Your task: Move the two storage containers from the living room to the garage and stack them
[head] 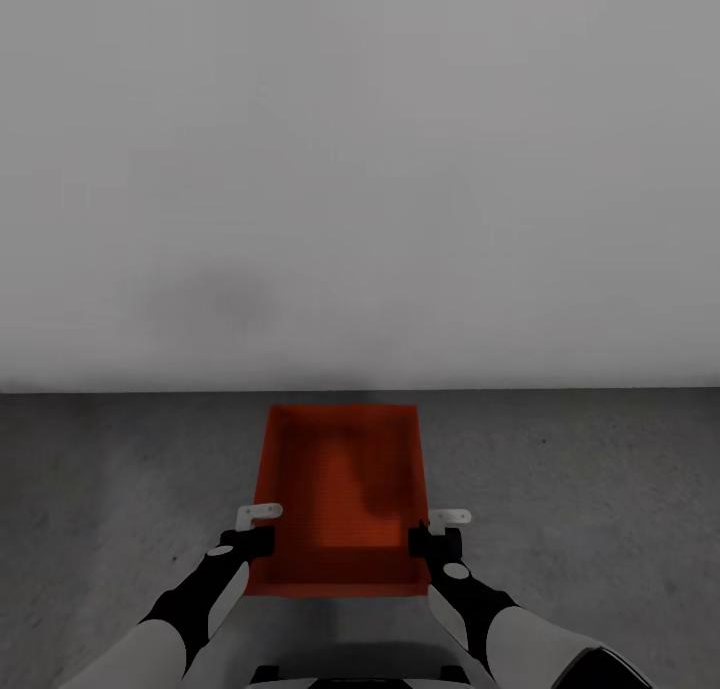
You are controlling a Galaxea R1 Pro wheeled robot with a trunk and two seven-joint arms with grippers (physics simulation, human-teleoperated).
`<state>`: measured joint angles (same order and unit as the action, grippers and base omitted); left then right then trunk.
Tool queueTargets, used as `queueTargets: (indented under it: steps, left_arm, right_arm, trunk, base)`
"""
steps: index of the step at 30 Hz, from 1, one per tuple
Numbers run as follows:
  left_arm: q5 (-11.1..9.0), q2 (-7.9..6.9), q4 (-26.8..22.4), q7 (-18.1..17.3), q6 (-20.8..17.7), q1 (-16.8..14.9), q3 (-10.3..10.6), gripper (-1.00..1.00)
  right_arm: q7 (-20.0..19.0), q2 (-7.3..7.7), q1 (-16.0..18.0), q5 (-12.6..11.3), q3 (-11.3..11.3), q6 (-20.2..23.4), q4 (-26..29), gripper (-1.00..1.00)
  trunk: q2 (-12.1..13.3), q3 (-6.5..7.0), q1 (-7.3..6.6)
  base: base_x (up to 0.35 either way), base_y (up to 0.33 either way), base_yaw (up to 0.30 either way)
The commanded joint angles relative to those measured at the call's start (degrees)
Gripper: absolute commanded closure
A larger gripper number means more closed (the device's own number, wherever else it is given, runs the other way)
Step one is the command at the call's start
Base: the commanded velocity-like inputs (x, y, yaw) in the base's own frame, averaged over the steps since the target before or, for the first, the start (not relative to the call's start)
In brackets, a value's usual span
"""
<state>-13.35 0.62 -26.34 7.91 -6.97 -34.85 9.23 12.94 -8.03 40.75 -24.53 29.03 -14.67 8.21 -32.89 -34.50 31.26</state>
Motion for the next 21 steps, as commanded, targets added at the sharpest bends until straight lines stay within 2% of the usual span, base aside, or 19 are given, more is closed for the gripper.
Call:
queueTargets:
  steps: [1, 21]
  left_arm:
    - [0.3, -0.88, -0.3, 0.8, -0.3, 0.0, -0.2, 1.0]
    - [0.3, -0.8, -0.4, 0.8, -0.4, 0.0, -0.2, 1.0]
  right_arm:
    - [0.1, 0.12, 0.0, -1.1, -1.7, -0.3, -3.1, 1.0]
    - [0.1, 0.12, 0.0, -1.1, -1.7, -0.3, -3.1, 1.0]
  trunk:
    - [-0.1, -0.05, 0.02]
    - [-0.1, -0.05, 0.02]
  base:
    - [0.0, 0.0, 0.0]
    - [0.0, 0.0, 0.0]
